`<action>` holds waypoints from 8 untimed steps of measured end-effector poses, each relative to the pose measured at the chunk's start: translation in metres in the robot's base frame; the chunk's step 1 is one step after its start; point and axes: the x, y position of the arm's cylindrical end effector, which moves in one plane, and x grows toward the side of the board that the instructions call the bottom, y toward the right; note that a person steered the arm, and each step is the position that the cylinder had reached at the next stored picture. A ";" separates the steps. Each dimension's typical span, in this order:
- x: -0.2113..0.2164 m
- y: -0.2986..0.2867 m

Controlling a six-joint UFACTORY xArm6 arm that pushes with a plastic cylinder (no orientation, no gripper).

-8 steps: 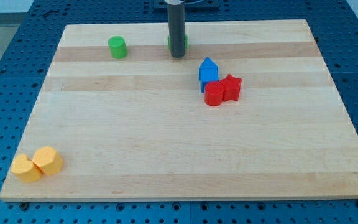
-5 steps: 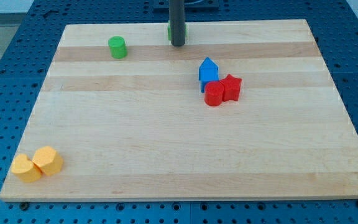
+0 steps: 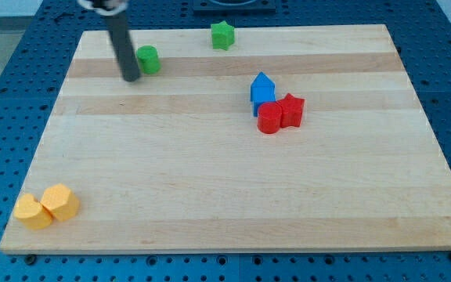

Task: Move green circle slightly right

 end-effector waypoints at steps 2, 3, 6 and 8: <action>-0.020 0.016; -0.021 0.032; -0.044 0.053; -0.044 0.099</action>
